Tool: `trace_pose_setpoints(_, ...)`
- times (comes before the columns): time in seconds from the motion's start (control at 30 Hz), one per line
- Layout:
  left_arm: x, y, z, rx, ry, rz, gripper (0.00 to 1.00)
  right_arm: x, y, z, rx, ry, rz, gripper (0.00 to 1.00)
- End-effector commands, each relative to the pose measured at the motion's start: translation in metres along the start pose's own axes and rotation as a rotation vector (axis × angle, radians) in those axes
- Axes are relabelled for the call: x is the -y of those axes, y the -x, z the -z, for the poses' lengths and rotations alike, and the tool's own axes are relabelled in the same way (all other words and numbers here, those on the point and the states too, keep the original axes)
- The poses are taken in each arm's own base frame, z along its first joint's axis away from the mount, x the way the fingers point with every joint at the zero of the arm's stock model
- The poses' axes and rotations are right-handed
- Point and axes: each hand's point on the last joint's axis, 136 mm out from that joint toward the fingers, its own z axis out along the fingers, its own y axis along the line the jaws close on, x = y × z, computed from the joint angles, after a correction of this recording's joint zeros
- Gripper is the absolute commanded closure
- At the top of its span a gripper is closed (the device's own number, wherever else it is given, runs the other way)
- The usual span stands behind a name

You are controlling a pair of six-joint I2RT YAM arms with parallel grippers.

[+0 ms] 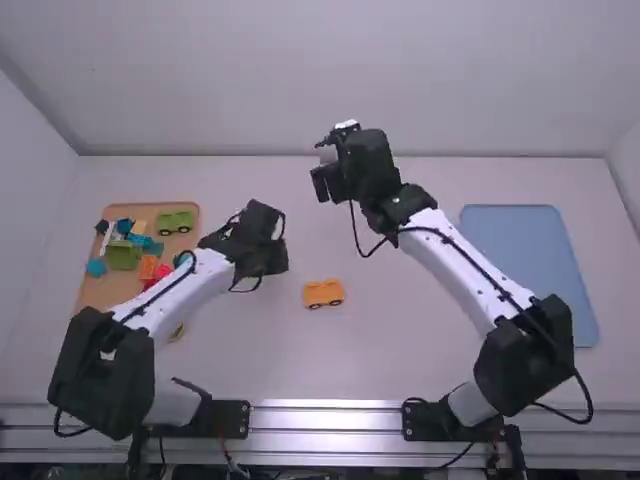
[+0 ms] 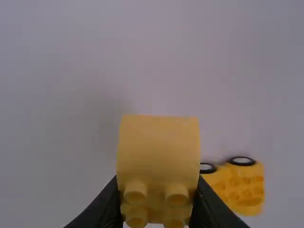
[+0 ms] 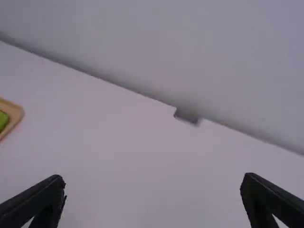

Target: Assemble lego blocks to make yellow taxi

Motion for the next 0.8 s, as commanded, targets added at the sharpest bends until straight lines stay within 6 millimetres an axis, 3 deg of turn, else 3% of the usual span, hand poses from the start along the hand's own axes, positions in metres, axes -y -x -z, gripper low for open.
trace_pose_setpoints(0.0,-0.016,0.002,-0.010,0.006,0.117,0.105,0.98,0.012,-0.012,-0.002,-0.012,-0.075,-0.044,0.01)
trace_pose_setpoints(0.2,-0.016,-0.023,-0.036,-0.122,0.130,0.196,0.98,0.025,-0.018,-0.003,0.038,-0.147,-0.156,0.01)
trace_pose_setpoints(0.33,-0.030,-0.040,-0.044,-0.154,0.231,0.452,0.98,0.004,-0.019,0.008,0.106,-0.023,-0.015,0.01)
trace_pose_setpoints(0.37,-0.037,-0.046,-0.042,-0.154,0.279,0.585,0.98,-0.004,-0.021,0.019,0.144,0.035,0.024,0.01)
trace_pose_setpoints(0.53,-0.033,-0.056,-0.042,-0.166,0.295,0.969,0.98,-0.011,-0.031,0.047,0.228,0.176,0.027,0.01)
trace_pose_setpoints(0.67,-0.022,-0.068,-0.042,-0.227,0.297,1.160,0.98,-0.020,-0.043,0.063,0.282,0.335,0.071,0.01)
trace_pose_setpoints(0.77,-0.019,-0.065,-0.045,-0.223,0.278,1.176,0.98,-0.029,-0.053,0.076,0.310,0.481,0.143,0.01)
